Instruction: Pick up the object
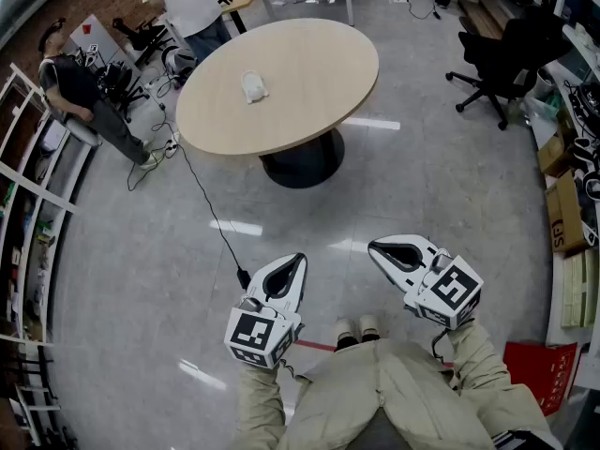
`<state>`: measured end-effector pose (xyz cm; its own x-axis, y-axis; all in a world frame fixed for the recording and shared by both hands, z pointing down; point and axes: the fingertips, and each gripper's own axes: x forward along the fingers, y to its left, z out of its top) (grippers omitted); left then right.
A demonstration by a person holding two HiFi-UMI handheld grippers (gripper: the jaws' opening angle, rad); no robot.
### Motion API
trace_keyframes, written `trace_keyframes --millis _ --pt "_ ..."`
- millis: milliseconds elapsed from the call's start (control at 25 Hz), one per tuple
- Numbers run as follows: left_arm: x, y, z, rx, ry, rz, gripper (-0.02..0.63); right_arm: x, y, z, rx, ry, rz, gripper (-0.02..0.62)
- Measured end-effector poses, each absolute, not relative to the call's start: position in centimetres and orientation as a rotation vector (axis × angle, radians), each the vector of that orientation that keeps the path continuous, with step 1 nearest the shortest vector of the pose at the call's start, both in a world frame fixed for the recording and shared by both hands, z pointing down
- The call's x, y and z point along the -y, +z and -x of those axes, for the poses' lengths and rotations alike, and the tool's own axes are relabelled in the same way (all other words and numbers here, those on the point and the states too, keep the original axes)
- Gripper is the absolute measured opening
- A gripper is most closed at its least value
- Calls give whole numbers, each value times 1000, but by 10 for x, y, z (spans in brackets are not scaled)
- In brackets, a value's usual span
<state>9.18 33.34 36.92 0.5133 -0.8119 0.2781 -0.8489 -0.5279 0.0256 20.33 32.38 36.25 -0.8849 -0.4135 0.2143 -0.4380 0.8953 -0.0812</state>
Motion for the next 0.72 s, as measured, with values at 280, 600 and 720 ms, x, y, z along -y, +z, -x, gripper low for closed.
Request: trace_keyframes --millis 280,600,720 --pt "-321 377 -101 1454 351 -2540 1 -312 362 -209 2884 197 -621 3" --pt "-294 386 -90 1455 372 -2515 2 -285 372 -197 2881 223 -602 3" --pt "-273 390 -81 1451 365 -2523 2 -265 375 -189 2876 219 -610 3"
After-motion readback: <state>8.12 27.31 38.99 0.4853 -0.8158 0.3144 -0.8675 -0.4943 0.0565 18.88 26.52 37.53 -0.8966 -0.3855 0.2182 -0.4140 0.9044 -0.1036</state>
